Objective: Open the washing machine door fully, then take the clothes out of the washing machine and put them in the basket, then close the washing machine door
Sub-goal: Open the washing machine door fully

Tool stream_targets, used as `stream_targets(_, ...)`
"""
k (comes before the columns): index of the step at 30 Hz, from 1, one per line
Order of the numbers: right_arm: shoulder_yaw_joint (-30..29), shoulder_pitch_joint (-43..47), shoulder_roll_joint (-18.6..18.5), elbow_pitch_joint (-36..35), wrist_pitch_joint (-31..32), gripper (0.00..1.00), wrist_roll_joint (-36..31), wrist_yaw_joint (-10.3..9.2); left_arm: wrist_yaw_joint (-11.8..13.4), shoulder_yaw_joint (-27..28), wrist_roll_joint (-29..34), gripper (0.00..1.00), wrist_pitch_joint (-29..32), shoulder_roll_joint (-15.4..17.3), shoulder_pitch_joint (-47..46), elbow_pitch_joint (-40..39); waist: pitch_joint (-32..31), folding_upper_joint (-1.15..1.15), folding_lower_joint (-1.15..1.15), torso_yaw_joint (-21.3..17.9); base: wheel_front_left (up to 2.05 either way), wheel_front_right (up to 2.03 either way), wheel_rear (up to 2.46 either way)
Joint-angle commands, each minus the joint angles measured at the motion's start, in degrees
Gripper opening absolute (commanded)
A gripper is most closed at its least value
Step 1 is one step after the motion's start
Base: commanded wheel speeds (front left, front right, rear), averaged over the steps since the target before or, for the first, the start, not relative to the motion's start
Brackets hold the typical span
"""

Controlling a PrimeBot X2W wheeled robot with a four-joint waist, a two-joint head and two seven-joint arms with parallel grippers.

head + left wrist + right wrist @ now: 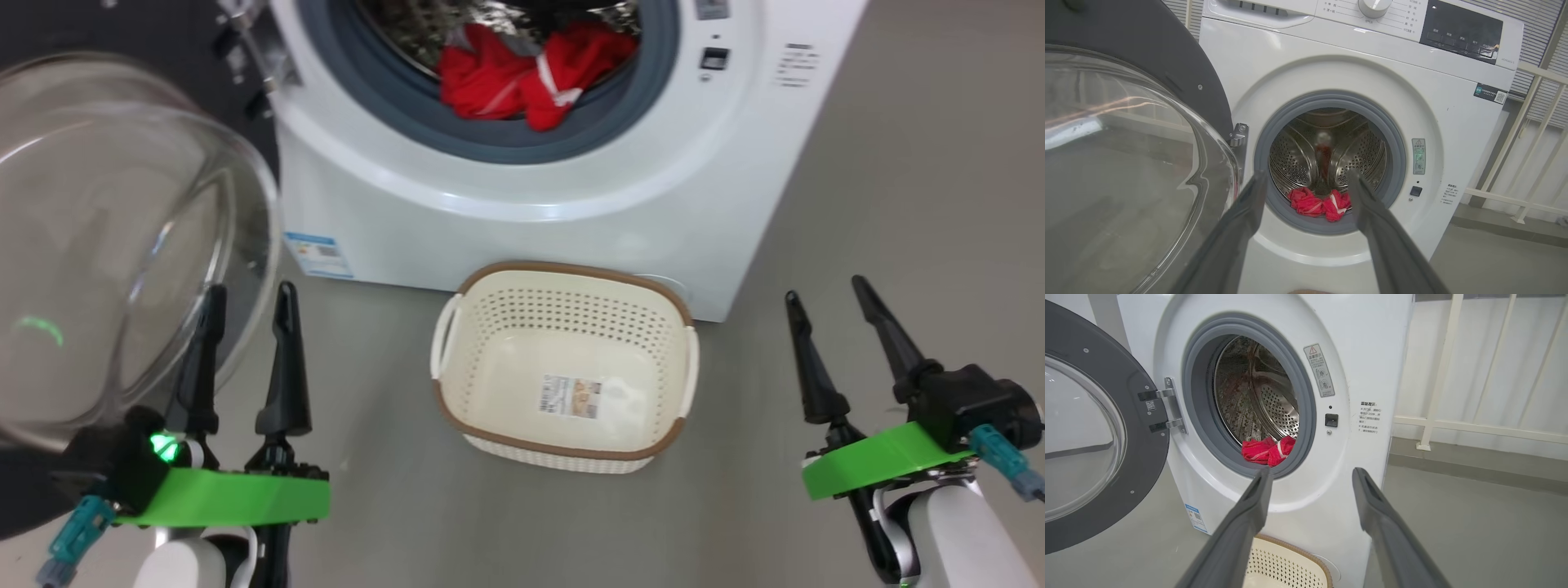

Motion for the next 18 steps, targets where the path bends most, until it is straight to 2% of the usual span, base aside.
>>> stream_targets(1,0.5,-1.1,0.1,-2.2,-0.4,1.0,-1.0,0.36,-0.5,1.9,-0.5,1.0,-0.2,1.5,0.3,-0.9,-0.1,0.0,0.0,-3.4,0.0,0.0,0.0)
stream_targets(12,-0.3,2.3,0.1,-5.5,-0.4,1.0,0.1,0.36,0.6,4.3,1.9,1.0,-0.3,1.9,5.4,1.2,-2.6,0.0,0.0,-10.9,0.0,0.0,0.0)
stream_targets(18,0.4,4.2,0.1,-5.7,-0.4,1.0,0.1,0.36,0.7,4.6,3.5,1.0,-0.3,2.2,7.9,2.2,-4.1,0.0,0.0,-13.5,0.0,0.0,0.0)
